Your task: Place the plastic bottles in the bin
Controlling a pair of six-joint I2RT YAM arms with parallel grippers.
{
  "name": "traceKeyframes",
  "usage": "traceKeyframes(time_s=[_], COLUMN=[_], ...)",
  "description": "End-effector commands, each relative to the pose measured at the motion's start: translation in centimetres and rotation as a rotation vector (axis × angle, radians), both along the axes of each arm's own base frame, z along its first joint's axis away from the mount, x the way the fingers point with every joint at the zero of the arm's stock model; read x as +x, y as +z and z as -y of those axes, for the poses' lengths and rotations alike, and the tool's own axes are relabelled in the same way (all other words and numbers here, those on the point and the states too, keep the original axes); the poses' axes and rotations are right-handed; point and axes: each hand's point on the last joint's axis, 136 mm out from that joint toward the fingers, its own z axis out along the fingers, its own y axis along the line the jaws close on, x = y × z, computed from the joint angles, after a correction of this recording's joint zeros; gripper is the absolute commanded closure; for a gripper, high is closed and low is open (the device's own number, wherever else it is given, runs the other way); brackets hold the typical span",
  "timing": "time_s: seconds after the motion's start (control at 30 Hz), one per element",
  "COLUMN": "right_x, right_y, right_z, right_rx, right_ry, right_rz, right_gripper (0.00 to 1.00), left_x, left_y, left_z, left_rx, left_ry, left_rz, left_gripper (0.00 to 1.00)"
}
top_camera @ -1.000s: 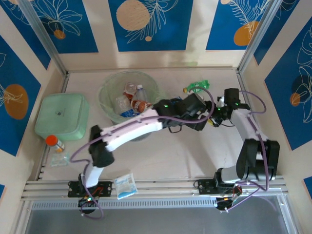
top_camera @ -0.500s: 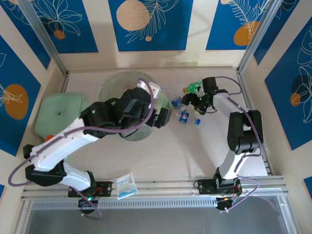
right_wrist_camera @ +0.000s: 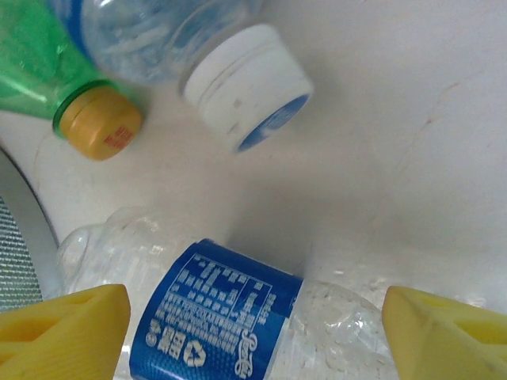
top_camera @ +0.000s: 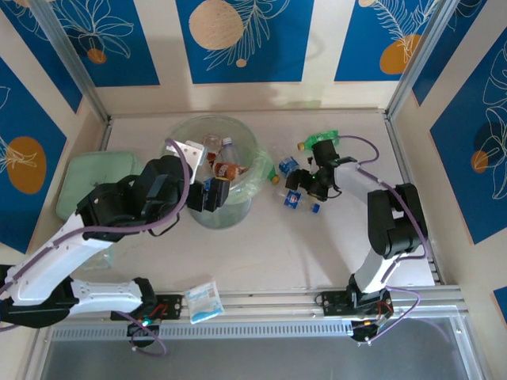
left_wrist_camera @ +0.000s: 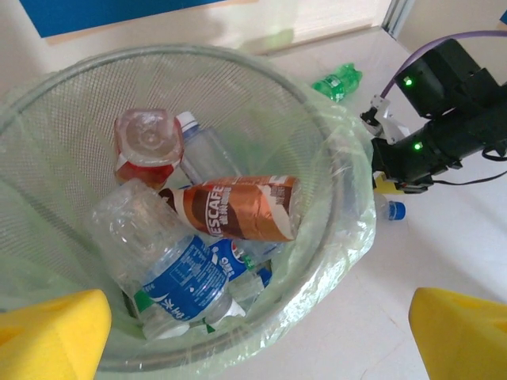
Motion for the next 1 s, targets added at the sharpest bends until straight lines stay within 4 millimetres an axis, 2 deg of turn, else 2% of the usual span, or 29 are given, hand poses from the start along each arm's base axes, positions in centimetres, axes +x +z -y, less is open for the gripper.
traceKeyframes(time_s=[0.0,0.23,0.43,0.67,0.97], right_x=[-1.1,-2.7,-4.1,-5.9,-8.7], right_y=[0.0,-0.5,0.8,1.6,0.4], right_z=[-0.4,-2.1,-3.1,-2.3,-1.4], right_rx=[-0.066,-0.098,-0.044,-0.007,0.007], right_ry=[0.032,0.098,0.121,0.098,0.098], right_rz=[0.008,0.007,0.027,0.015,-0.027], right_gripper=[0.17,0.16,0.08,0.08,0.08], left_x=[0.1,-0.1,-0.1,-0.1,0.1], left_y=[-0.9,-1.2,-1.6,-1.8,-2.3], left_z=[-1.1,-2.1,-2.5,-2.8,-2.7], left_rx=[0.013,0.010,0.008,0.005,0.004], left_ry=[0.040,0.057,0.067,0.073,0.070], left_rz=[-0.014,-0.016,-0.022,-0.026,-0.038], left_gripper=[0.04,0.04,0.04,0.04,0.05])
